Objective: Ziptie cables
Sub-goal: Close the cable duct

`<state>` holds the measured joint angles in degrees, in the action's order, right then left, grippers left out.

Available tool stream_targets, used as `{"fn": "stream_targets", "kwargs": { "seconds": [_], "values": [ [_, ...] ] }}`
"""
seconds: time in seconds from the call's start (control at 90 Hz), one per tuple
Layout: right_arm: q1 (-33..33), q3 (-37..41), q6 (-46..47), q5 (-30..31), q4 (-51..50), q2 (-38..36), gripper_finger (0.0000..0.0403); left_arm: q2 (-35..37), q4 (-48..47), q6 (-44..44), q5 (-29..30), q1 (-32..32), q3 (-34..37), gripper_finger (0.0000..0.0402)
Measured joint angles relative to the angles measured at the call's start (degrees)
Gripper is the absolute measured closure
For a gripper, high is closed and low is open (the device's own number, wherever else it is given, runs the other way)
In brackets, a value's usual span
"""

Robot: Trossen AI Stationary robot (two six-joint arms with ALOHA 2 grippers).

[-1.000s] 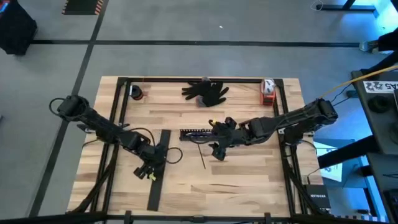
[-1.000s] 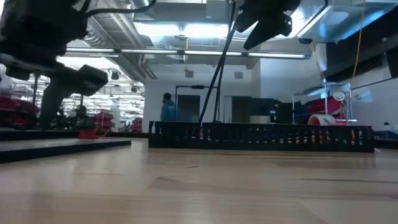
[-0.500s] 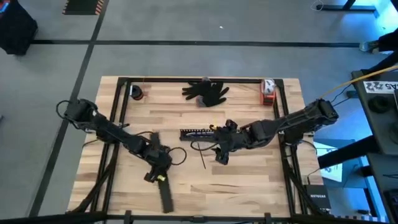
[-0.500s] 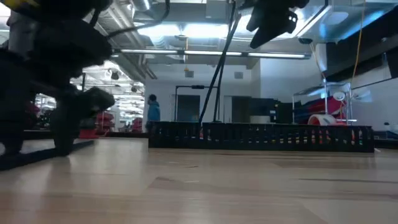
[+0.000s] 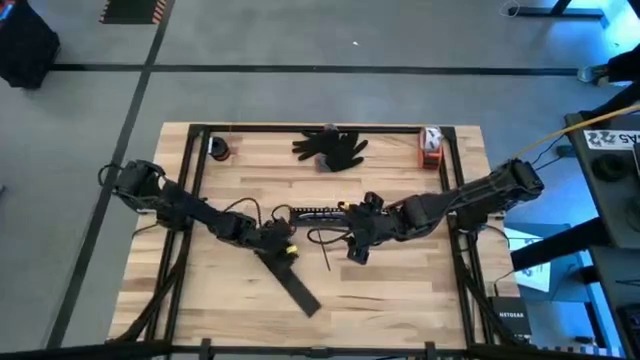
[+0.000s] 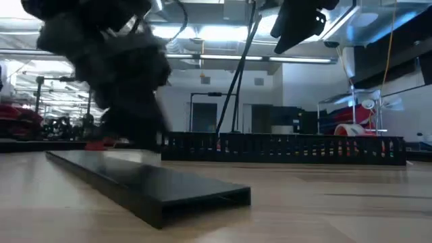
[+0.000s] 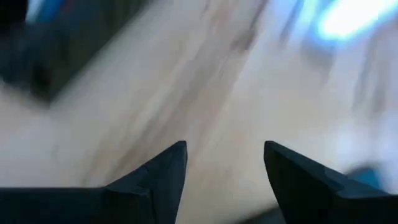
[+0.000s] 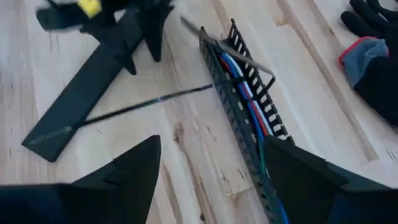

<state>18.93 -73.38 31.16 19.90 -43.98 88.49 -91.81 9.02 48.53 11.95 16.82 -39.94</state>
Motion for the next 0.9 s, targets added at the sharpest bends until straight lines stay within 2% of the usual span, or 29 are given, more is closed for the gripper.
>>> {"fn": "stream_targets", "kwargs": {
  "seconds": [0.1, 0.189, 0.322, 0.433, 0.533, 0.656, 0.733, 0.9],
  "values": [
    [0.33, 0.0, -0.72, 0.18, 0.16, -0.25, 0.0128, 3.22, -4.42, -5.34, -3.0, -0.61, -2.6, 0.0194],
    [0.73, -0.02, -1.2, 0.53, 1.28, -0.49, 0.0128, 7.47, -13.64, -12.54, -5.19, -0.33, -5.45, 0.0194],
    [1.1, -0.02, -0.5, 0.12, 2.57, -0.4, 0.0128, 11.48, -29.85, -28.3, -5.61, 0.5, -6.77, 0.0194],
    [1.4, -0.11, 1.61, -0.71, 3.56, -0.04, 0.0128, 11.39, -36.16, -41.38, -6.35, 0.69, -5.09, 0.0194],
    [1.38, -0.11, 4.03, -1.04, 4.04, -0.04, 0.0128, 9.71, -35.02, -47.16, -8.81, 0.7, -2.46, 0.0194],
    [1.84, -0.11, 6.65, -1.68, 4.05, -0.04, 0.0128, 7.36, -33.35, -49.39, -9.23, 0.83, -0.87, 0.0194],
    [2.73, -0.11, 7.19, -1.9, 4.73, 0.09, 0.0128, 5.6, -30.28, -48.41, -9.43, 0.9, -0.47, 0.0194],
    [4.51, -0.04, 7.58, -1.61, 8.98, 1.55, 0.0128, 1.25, -17.68, -42.26, -9.13, 0.93, 0.36, 0.0194]
  ]
}}
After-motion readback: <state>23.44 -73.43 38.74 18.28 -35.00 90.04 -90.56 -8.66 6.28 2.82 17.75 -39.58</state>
